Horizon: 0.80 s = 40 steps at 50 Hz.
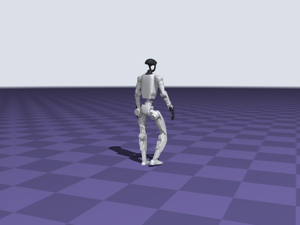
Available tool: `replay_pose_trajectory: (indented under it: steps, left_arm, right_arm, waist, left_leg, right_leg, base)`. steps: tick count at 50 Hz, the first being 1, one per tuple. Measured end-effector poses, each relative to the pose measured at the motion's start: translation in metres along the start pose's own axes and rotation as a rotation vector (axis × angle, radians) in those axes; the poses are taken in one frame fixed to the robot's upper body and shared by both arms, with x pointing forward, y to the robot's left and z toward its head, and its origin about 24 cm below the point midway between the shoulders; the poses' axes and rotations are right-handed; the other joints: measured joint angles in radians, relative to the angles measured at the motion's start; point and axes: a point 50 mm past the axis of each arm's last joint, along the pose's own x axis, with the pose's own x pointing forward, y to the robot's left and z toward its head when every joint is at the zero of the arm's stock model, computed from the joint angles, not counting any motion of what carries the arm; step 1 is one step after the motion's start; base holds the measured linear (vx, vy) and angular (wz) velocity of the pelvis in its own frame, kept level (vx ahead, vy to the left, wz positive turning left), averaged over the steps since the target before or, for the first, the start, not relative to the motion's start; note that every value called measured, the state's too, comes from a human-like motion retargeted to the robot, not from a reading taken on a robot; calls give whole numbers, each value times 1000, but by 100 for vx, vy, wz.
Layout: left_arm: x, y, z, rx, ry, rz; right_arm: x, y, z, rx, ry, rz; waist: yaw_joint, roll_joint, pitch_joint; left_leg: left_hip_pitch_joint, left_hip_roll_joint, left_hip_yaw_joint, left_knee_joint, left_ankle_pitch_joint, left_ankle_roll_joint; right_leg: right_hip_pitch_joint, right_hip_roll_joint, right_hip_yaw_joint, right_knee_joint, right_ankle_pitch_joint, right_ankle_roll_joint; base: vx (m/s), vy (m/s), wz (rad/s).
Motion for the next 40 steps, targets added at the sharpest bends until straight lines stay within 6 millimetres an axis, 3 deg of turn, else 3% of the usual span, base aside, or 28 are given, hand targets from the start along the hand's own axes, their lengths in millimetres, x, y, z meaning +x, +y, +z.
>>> replay_pose_trajectory:
  steps: [5,10,14,17,20,23,25,27,30,32,35,36,37,40]
  left_arm:
    - [-4,20,-11,-45,23,74]
    - [-8,34,-20,-82,30,124]
    - [-11,36,-26,-92,41,138]
    - [-11,28,-32,-107,64,126]
    - [-11,14,-39,-127,96,100]
    - [-9,-8,-38,-132,116,55]
    - [-10,-24,-44,-128,138,11]
    - [-10,-37,-42,-107,136,-35]
    - [-13,-58,-48,-56,150,-113]
    - [-15,-64,-51,-5,152,-155]
    - [-16,-61,-53,88,144,-186]
    - [-15,-56,-51,116,134,-185]
    - [-15,-52,-50,139,126,-180]
    - [-12,-31,-43,169,103,-117]
  right_arm:
    - [1,0,7,-23,-28,1]
    - [2,8,5,-38,-12,18]
    - [2,15,2,-52,13,25]
    - [2,16,-1,-63,26,18]
    - [2,13,0,-73,18,-8]
    - [3,-1,9,-84,-15,-65]
    - [3,-3,10,-82,-25,-89]
    - [2,-14,11,-72,-31,-134]
    - [-1,-14,-3,-31,2,-164]
    - [-4,-13,-16,-4,38,-172]
    - [-10,-9,-37,30,100,-170]
    - [-13,-9,-45,39,125,-171]
    - [-16,-9,-54,46,150,-171]
    - [-25,-7,-77,70,225,-167]
  waist:
    - [0,-54,-21]
    - [42,-102,-56]
    - [91,-112,-67]
    - [116,-113,-56]
    - [129,-99,-22]
    - [156,-10,56]
    - [144,5,92]
    - [143,73,116]
    - [103,64,142]
    - [92,65,157]
    - [111,132,181]
    - [136,196,181]
    - [151,242,179]
    - [145,282,162]
  left_leg:
    - [-40,-58,17,-29,70,33]
    - [-102,-79,53,-72,149,50]
    - [-149,-73,91,-90,196,64]
    - [-191,-71,134,-80,233,77]
    - [-247,-66,155,-59,276,72]
    - [-345,8,-118,-6,317,-139]
    - [-380,23,-153,5,313,-193]
    - [-398,103,-145,28,279,-216]
    - [-417,106,-98,164,204,-199]
    - [-439,138,-77,396,100,-172]
    - [-461,287,-95,878,-127,-129]
    - [-451,376,-136,1009,-183,-132]
    - [-432,440,-168,1118,-226,-133]
    - [-312,495,-231,1282,-256,-149]
  right_leg:
    - [47,-34,32,260,46,53]
    - [184,58,32,341,139,66]
    - [301,131,46,249,184,66]
    - [382,142,81,135,136,66]
    - [435,105,110,13,3,66]
    - [448,153,86,-87,-139,-54]
    - [422,131,42,-99,-208,-106]
    - [394,178,-7,-166,-192,-145]
    - [347,144,-30,-176,-177,-141]
    - [327,151,-22,-200,-132,-129]
    - [315,268,-9,-268,-31,-122]
    - [321,357,-6,-345,38,-129]
    - [316,422,-4,-395,91,-131]
    - [280,497,0,-498,203,-120]
  base:
    - [-22,9,-50]
    - [-28,-2,-64]
    - [-39,3,-80]
    - [-54,14,-86]
    - [-68,20,-107]
    - [-80,-1,-167]
    - [-83,-8,-116]
    - [-79,-9,-95]
    - [-75,-7,-68]
    - [-66,-2,-113]
    - [-60,1,-181]
    - [-59,3,-225]
    - [-59,3,-211]
    - [-57,7,-159]
